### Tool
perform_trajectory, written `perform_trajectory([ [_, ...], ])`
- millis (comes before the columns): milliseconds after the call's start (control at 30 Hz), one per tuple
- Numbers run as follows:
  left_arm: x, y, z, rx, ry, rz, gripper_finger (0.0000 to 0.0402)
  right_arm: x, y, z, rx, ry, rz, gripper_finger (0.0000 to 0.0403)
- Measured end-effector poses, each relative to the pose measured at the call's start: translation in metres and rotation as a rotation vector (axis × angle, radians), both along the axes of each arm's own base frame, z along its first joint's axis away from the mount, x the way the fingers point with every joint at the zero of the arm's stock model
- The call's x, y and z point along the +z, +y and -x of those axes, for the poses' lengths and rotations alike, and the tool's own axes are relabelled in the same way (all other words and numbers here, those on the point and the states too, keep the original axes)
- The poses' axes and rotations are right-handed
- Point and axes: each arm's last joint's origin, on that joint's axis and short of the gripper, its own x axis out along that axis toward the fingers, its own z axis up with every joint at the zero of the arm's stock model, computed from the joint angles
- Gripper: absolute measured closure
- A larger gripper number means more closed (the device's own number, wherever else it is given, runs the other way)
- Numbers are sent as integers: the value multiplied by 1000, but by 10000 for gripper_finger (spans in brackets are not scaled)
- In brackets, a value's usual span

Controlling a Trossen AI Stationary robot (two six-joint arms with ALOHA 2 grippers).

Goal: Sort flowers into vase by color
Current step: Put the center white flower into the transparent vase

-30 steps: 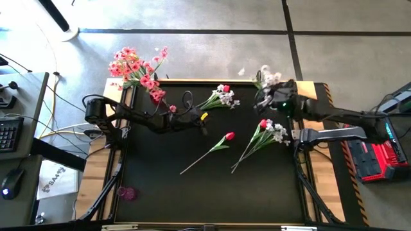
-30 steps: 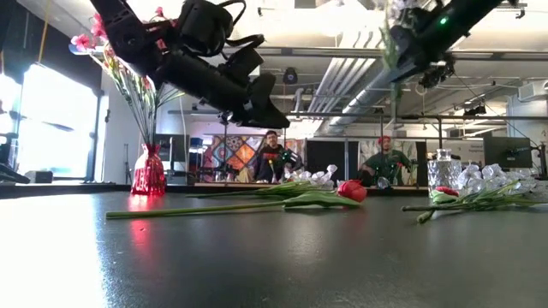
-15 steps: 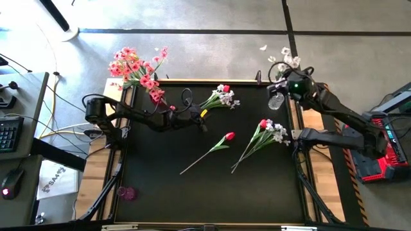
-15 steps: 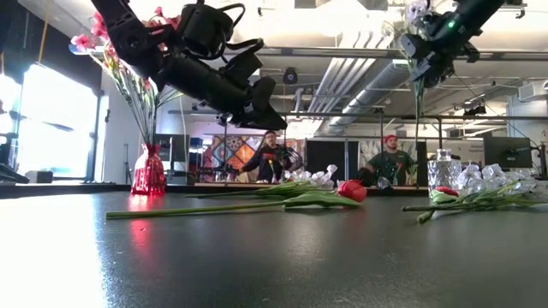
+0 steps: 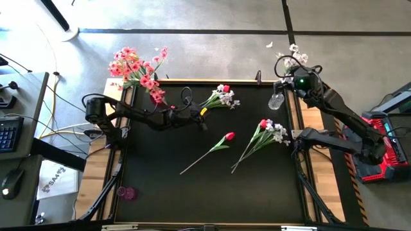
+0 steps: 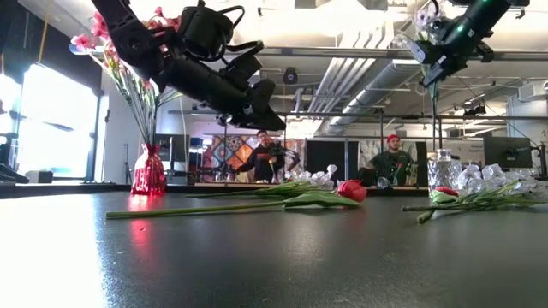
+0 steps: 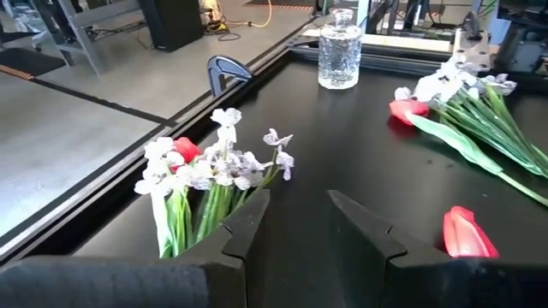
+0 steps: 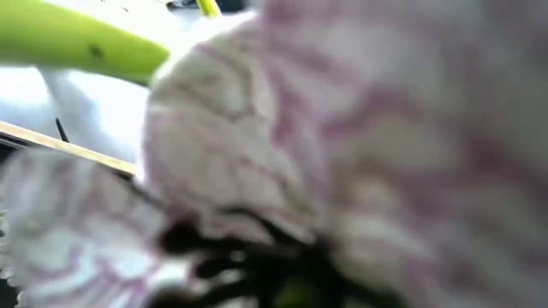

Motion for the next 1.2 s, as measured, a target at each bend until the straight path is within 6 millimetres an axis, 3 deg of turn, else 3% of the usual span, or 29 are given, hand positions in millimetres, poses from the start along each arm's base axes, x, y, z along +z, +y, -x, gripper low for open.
perform_trajectory([
  [167, 0, 6, 1, 23, -5, 11, 300, 11, 5, 8, 6, -11, -21, 403],
  [500, -3, 25, 7, 110, -7, 75, 300, 7, 9, 10, 40, 8, -116, 403],
  [767, -8, 30, 11, 120, 62, 56, 300, -32, -4, -2, 17, 27, -221, 395],
  [900, -8, 30, 11, 117, 66, 50, 292, -47, -7, -5, 21, 49, -262, 360],
  [1200, -13, 30, 13, 123, 126, 68, 249, -44, -7, -4, 3, 31, -216, 237],
])
